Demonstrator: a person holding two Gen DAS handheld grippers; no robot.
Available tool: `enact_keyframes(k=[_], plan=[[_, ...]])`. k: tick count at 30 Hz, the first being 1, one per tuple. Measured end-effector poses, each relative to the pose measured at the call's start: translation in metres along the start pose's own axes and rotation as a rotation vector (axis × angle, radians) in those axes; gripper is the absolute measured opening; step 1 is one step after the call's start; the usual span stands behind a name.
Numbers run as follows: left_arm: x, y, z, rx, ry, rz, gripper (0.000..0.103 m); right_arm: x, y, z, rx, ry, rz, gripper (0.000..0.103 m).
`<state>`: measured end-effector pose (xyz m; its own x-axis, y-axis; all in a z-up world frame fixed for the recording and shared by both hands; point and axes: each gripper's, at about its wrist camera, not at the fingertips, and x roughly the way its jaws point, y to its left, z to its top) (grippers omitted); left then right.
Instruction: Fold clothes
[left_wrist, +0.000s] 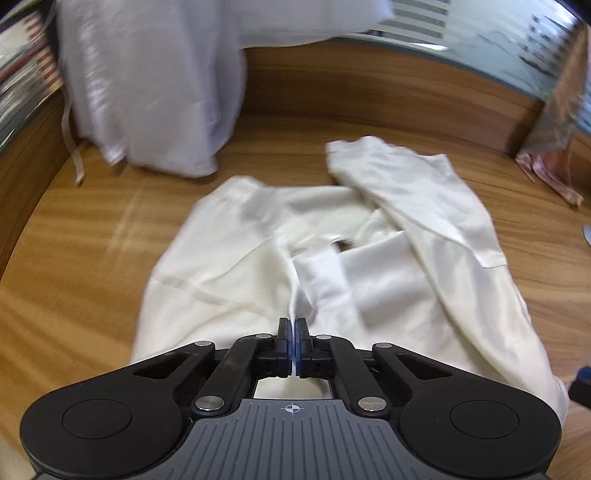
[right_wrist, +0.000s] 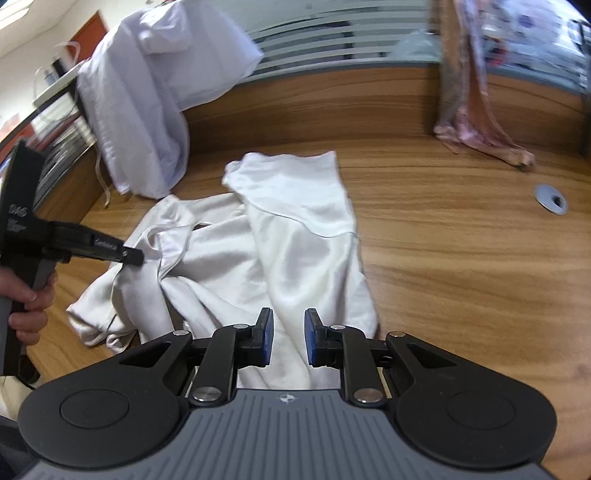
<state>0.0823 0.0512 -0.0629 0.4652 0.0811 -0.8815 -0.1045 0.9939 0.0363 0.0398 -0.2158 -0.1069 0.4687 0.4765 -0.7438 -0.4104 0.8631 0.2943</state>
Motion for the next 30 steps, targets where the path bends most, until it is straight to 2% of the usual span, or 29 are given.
enact_keyframes(k=[7, 11, 19, 21, 22, 23, 26, 30], plan=[[-0.016, 0.046, -0.037, -0.125, 0.040, 0.105, 0.003, 0.023, 0.022, 0.029, -0.160, 0.094, 0.096, 0.021], [-0.020, 0.071, -0.059, -0.232, 0.057, 0.162, 0.004, 0.034, 0.034, 0.040, -0.260, 0.149, 0.141, 0.021], [-0.029, 0.090, -0.098, -0.403, 0.058, 0.239, 0.006, 0.045, 0.045, 0.047, -0.405, 0.221, 0.196, 0.021], [-0.035, 0.089, -0.104, -0.442, 0.039, 0.235, 0.021, 0.047, 0.045, 0.047, -0.436, 0.230, 0.206, 0.021], [-0.038, 0.089, -0.106, -0.462, 0.027, 0.228, 0.036, 0.048, 0.046, 0.047, -0.455, 0.232, 0.209, 0.021], [-0.041, 0.087, -0.106, -0.484, 0.011, 0.213, 0.045, 0.049, 0.046, 0.046, -0.474, 0.234, 0.212, 0.021], [-0.047, 0.081, -0.106, -0.536, -0.026, 0.163, 0.047, 0.054, 0.046, 0.044, -0.505, 0.235, 0.221, 0.024], [-0.042, 0.071, -0.092, -0.561, -0.038, 0.095, 0.055, 0.060, 0.049, 0.040, -0.514, 0.246, 0.222, 0.026]])
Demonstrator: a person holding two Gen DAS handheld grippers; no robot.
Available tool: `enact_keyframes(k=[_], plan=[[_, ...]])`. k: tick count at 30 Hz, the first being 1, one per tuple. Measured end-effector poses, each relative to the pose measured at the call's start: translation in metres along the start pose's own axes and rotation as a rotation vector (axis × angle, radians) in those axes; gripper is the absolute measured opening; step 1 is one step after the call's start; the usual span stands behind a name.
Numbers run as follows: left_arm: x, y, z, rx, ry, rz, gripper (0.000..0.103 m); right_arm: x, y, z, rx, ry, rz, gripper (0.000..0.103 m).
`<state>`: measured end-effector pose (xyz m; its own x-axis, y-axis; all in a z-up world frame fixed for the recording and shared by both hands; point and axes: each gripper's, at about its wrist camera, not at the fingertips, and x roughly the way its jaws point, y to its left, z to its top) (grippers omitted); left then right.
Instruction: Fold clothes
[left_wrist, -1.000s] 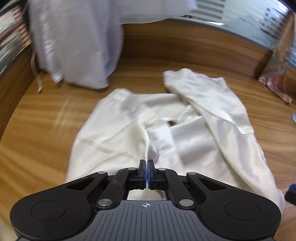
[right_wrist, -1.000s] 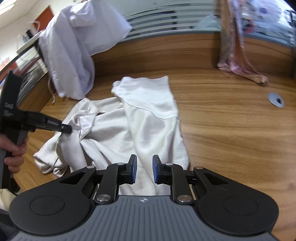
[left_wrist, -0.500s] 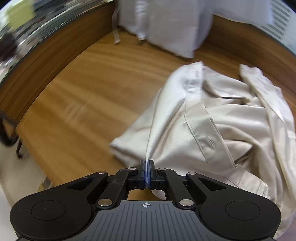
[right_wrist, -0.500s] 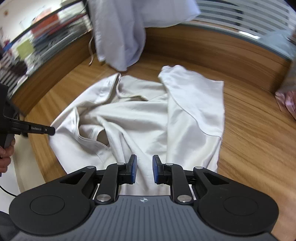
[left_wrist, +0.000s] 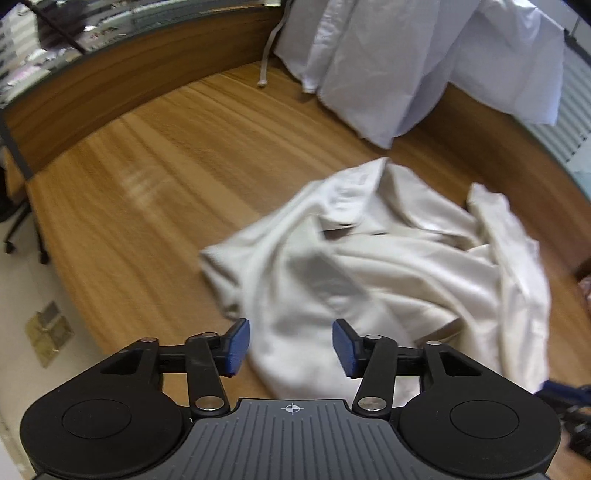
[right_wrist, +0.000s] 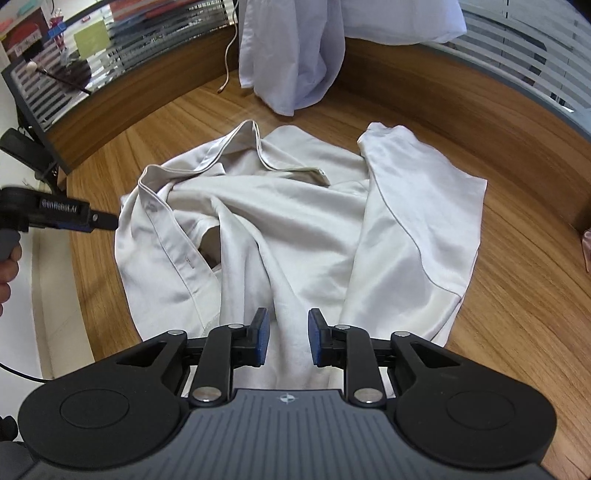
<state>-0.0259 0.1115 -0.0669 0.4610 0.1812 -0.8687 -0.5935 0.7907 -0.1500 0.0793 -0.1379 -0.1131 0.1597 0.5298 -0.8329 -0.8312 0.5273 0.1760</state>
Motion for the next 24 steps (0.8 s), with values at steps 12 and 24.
enact_keyframes(k=[12, 24], plan=[[0.046, -0.020, 0.055, 0.072, 0.030, 0.047, 0.061, 0.029, 0.024, 0.019, 0.065, -0.020, 0.001, 0.042], [0.072, -0.003, 0.084, 0.283, 0.110, 0.023, 0.004, 0.076, 0.026, 0.039, 0.159, -0.018, -0.072, 0.001]])
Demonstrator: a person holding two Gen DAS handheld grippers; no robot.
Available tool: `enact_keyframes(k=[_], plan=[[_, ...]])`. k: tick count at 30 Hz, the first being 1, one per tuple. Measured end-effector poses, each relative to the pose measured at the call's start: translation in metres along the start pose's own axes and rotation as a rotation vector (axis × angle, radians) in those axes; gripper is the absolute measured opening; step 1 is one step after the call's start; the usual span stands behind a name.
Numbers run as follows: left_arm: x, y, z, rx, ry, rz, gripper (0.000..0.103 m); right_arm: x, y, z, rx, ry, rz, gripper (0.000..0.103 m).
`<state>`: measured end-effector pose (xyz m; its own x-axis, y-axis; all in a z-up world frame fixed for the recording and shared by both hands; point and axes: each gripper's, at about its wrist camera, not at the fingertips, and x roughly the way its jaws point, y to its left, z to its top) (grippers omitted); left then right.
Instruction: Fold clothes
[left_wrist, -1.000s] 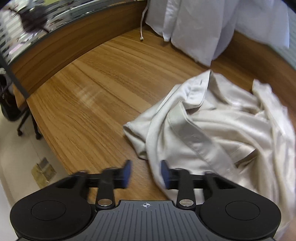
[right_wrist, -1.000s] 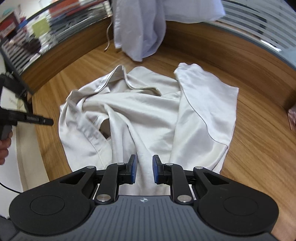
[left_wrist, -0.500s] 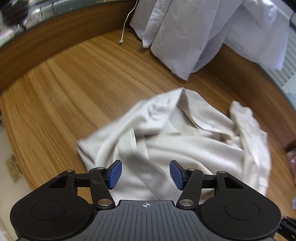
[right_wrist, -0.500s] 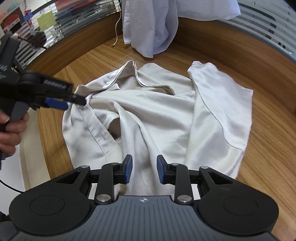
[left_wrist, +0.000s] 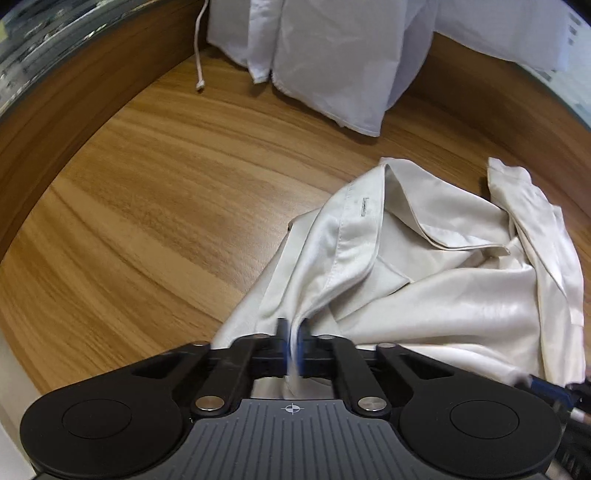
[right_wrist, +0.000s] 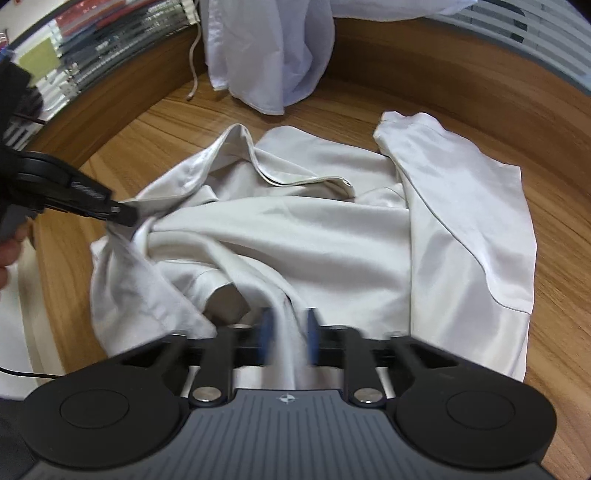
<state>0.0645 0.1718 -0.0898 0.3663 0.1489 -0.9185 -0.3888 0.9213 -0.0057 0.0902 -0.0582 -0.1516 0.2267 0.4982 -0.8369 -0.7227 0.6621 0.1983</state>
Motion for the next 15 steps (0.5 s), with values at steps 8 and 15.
enact_keyframes(k=[8, 15], plan=[[-0.025, 0.009, 0.003, 0.015, -0.062, -0.056, 0.004, -0.050, -0.033, -0.007, 0.077, -0.143, -0.136, 0.000], [-0.054, 0.003, -0.003, 0.065, -0.154, -0.060, 0.004, -0.120, -0.089, -0.032, 0.202, -0.222, -0.251, 0.000]])
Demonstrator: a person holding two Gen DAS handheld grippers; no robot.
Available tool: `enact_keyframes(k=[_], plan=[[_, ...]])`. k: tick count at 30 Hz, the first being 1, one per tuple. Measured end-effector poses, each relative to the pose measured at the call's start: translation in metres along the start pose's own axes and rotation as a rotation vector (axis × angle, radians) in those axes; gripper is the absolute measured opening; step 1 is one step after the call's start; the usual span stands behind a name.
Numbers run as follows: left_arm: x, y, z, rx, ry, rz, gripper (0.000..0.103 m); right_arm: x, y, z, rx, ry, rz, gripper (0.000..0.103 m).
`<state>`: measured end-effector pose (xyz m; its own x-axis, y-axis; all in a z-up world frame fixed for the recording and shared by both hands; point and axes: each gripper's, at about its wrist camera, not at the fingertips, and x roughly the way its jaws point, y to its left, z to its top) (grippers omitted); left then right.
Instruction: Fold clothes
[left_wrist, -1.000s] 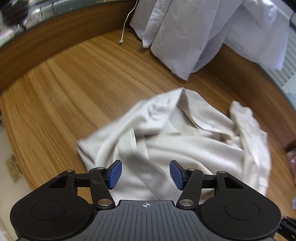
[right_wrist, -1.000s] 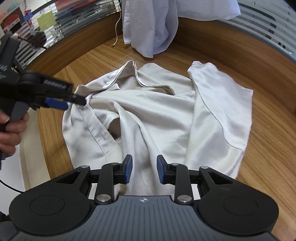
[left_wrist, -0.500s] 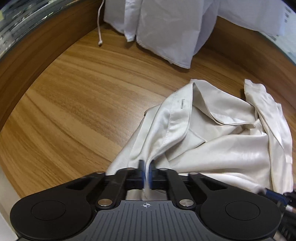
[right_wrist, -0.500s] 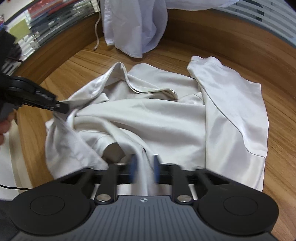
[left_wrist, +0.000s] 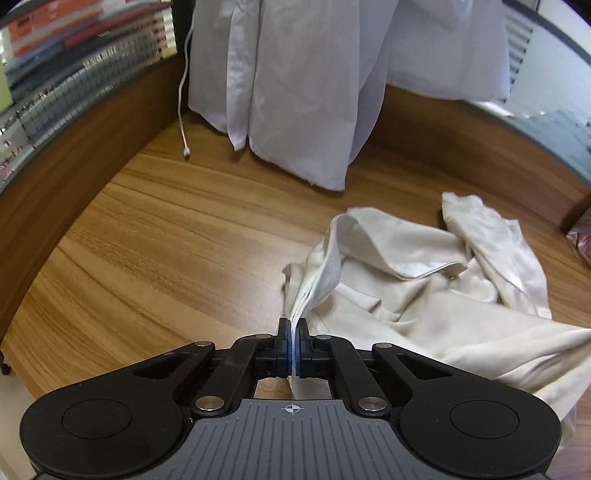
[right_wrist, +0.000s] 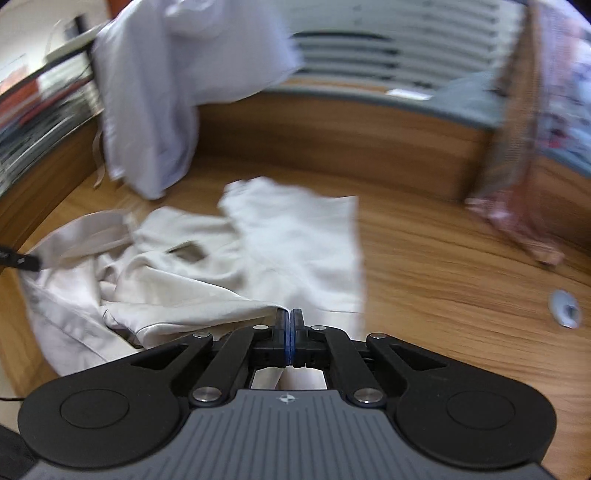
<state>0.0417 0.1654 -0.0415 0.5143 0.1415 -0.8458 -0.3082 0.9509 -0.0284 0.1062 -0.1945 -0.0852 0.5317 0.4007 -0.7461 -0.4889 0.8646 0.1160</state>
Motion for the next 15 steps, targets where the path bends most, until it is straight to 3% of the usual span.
enact_keyframes(k=[7, 15], plan=[[-0.011, -0.005, -0.037, -0.058, 0.036, 0.017, 0.004, -0.040, -0.064, -0.012, 0.042, 0.063, -0.049, 0.000], [-0.013, -0.030, -0.095, -0.013, 0.096, 0.098, 0.004, -0.039, -0.067, -0.033, -0.058, 0.200, 0.056, 0.000]])
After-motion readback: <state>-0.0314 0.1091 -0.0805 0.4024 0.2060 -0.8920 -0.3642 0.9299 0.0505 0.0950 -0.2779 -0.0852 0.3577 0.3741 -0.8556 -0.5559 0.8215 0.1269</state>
